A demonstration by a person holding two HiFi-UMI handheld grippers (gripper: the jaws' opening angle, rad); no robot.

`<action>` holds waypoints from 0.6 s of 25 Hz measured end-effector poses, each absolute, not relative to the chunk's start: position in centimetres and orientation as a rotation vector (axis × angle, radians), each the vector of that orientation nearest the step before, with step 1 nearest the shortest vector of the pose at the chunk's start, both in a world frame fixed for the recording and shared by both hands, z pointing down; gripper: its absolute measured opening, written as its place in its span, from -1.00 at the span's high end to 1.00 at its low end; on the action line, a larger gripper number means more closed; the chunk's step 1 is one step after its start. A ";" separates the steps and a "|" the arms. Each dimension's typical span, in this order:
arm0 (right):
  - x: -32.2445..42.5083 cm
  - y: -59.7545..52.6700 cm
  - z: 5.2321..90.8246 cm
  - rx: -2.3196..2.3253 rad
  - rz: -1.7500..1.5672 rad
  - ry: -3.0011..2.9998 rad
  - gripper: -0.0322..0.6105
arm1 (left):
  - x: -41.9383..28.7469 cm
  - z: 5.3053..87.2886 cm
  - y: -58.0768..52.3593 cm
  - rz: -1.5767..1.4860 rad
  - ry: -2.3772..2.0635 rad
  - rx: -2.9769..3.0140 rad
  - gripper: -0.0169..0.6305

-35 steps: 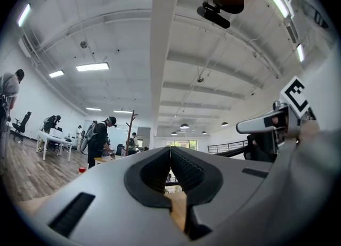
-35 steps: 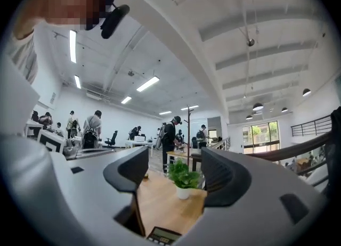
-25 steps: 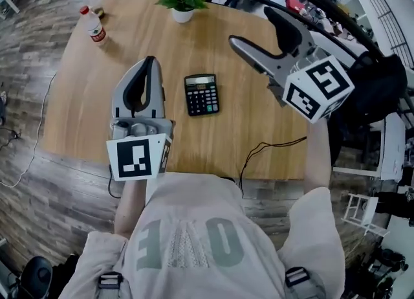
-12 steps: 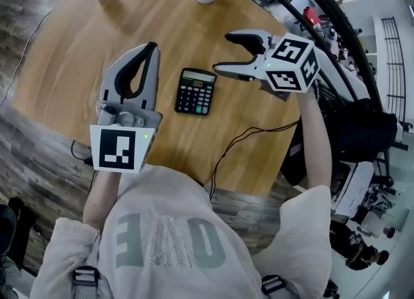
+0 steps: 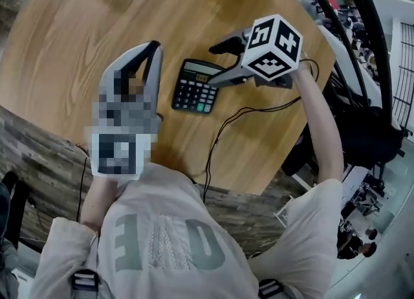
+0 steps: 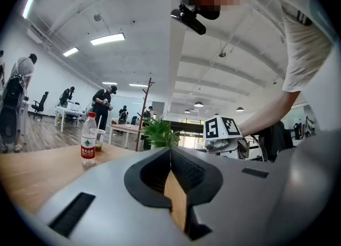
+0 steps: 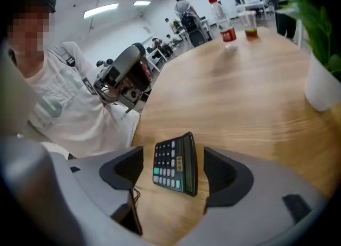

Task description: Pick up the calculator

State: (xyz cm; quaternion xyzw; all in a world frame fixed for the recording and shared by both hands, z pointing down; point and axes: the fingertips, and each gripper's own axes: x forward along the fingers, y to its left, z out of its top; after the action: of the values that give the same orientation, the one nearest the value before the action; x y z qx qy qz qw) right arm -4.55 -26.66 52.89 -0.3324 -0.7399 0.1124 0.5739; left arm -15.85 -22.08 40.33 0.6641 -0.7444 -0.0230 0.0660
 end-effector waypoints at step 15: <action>-3.1 -24.0 58.2 -1.032 0.576 -1.300 -0.23 | -16.5 45.0 -23.6 -0.022 -2.198 1.922 0.92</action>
State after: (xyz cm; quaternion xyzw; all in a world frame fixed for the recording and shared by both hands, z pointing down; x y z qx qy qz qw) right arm -3.07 -23.99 58.23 -0.4522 -0.5697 0.2525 0.6381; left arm -16.53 -23.63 44.97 0.6543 -0.7481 -0.0076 0.1106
